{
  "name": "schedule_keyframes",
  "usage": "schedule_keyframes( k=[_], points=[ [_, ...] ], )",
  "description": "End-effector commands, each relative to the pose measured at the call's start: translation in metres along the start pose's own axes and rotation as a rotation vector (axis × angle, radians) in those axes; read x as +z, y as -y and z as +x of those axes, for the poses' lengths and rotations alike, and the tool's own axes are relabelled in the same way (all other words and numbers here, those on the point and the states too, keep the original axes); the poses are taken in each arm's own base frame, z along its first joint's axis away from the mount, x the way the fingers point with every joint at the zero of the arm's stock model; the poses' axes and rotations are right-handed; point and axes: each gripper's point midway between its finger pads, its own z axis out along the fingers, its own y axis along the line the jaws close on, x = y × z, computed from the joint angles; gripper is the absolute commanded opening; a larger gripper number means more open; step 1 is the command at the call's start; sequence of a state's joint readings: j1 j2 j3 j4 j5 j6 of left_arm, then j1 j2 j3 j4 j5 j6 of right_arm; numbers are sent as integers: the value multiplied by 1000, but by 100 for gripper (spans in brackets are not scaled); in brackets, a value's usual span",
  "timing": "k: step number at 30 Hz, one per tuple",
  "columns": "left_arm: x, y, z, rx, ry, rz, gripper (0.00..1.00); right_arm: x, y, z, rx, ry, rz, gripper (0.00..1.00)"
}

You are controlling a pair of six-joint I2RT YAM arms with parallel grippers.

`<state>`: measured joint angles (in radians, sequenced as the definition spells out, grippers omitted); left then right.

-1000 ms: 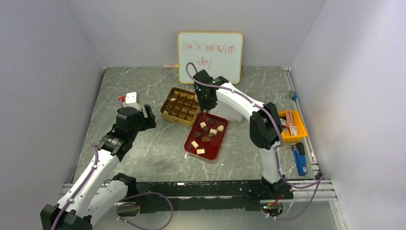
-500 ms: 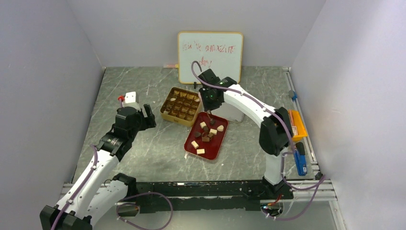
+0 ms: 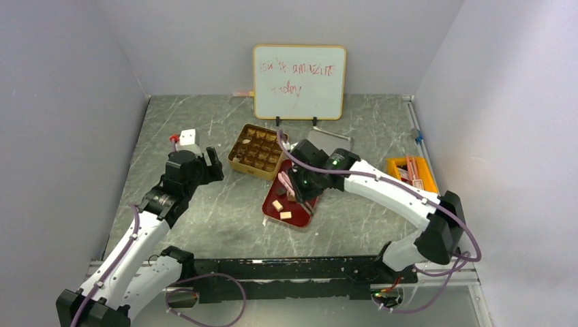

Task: Pack the chocolate
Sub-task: Pick up the fake chocolate from the plate.

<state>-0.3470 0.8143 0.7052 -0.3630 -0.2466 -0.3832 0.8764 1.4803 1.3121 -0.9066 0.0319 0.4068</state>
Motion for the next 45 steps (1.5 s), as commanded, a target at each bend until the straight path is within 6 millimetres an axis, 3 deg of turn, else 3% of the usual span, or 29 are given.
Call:
schedule_keyframes(
  k=[1,6,14,27,40,43,45],
  points=[
    [-4,15,-21,-14,48,49,83,-23,-18,31,-3,-41,-75,28],
    [-4,19,-21,-13,49,56,83,-23,-25,56,-36,-103,-89,30],
    [-7,22,-19,-8,47,58,83,-10,-30,73,-60,-151,-92,38],
    [-7,25,-19,7,43,64,83,17,-34,73,-81,-172,-86,40],
    [-5,23,-17,25,41,56,83,30,-30,67,-100,-177,-44,39],
    [-5,24,-17,25,43,57,84,30,-28,69,-104,-184,-32,37],
    [-5,23,-17,27,42,56,83,30,-27,69,-106,-184,-22,27]
  ],
)
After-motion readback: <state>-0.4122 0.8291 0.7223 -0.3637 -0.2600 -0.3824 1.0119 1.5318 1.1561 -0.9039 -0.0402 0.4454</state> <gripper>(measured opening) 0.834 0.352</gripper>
